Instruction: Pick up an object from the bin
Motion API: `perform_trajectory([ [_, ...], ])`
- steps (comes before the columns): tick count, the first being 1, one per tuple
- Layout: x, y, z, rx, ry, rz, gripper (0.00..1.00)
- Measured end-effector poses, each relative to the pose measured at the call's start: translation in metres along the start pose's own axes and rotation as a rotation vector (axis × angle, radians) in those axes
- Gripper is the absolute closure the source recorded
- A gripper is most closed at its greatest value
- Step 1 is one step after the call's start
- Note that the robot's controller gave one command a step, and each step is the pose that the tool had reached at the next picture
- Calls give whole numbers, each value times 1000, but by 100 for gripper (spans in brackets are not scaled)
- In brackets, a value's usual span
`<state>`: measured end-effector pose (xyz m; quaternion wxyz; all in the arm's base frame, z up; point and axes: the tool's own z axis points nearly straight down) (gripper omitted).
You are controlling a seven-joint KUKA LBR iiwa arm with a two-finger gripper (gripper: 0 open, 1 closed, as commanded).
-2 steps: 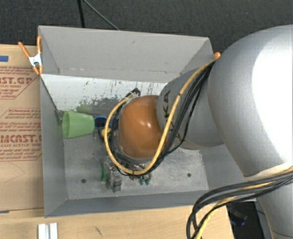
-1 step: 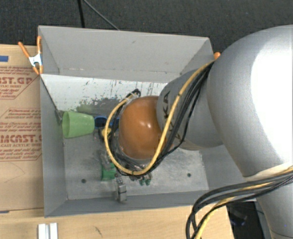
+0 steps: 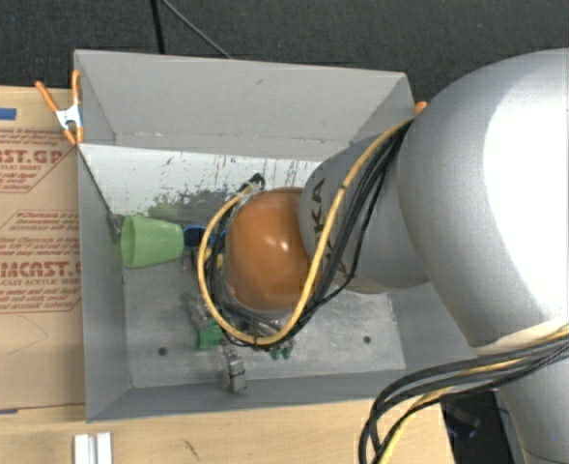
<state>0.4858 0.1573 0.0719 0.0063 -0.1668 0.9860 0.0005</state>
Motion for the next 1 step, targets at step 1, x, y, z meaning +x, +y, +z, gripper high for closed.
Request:
perform_trajectory([
  [1, 1, 2, 0, -3, 5, -1, 100],
])
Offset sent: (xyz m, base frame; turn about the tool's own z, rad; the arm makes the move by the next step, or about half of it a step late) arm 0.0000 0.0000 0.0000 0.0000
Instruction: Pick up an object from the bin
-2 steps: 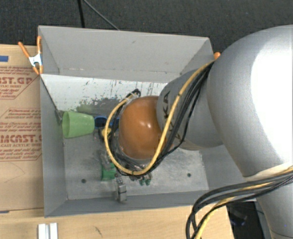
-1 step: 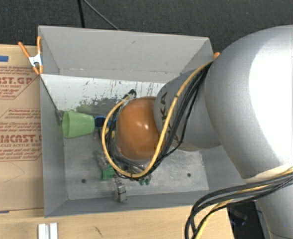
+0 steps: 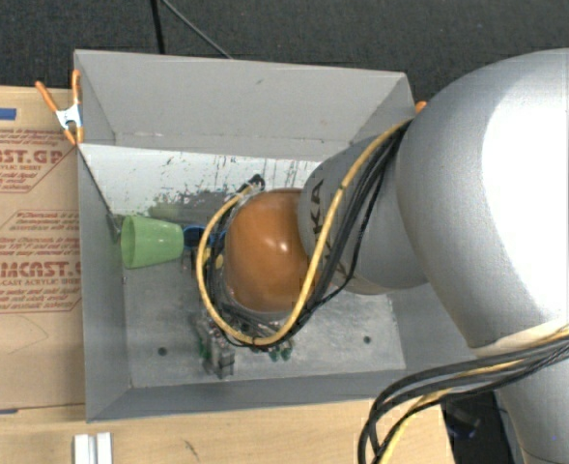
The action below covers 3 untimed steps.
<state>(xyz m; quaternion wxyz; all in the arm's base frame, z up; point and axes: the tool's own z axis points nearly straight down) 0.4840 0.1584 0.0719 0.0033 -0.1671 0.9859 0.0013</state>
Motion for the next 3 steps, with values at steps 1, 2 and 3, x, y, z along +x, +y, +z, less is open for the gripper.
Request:
perform_trajectory([
  [1, -36, 24, -126, 1, -4, -23, 100],
  [2, -34, 24, -121, 0, 5, -22, 0],
  [3, -40, -29, -12, 1, 13, -2, 0],
])
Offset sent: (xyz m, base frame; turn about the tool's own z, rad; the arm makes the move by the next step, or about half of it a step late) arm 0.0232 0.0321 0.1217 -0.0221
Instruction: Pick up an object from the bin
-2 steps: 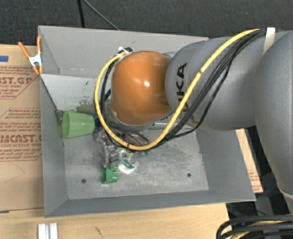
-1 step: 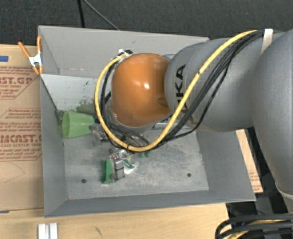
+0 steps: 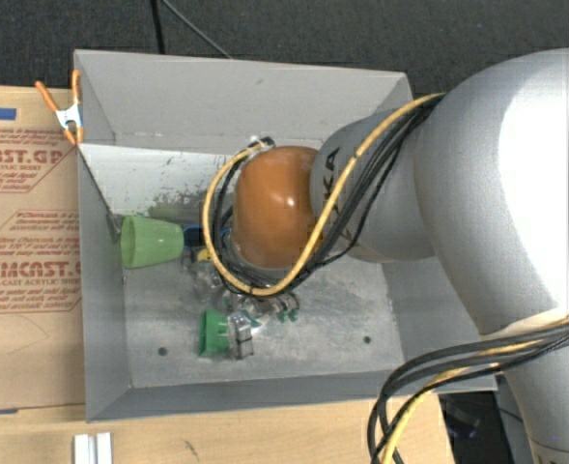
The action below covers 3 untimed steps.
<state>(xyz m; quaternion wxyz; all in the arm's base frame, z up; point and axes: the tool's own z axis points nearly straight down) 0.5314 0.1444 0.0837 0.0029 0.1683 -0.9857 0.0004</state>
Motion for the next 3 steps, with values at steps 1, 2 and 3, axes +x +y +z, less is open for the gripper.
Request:
perform_trajectory([
  [1, 42, 14, 14, 0, -13, -55, 0],
  [2, 40, 13, 13, 0, -12, -54, 100],
  [3, 32, 17, -140, 1, -16, -64, 100],
])
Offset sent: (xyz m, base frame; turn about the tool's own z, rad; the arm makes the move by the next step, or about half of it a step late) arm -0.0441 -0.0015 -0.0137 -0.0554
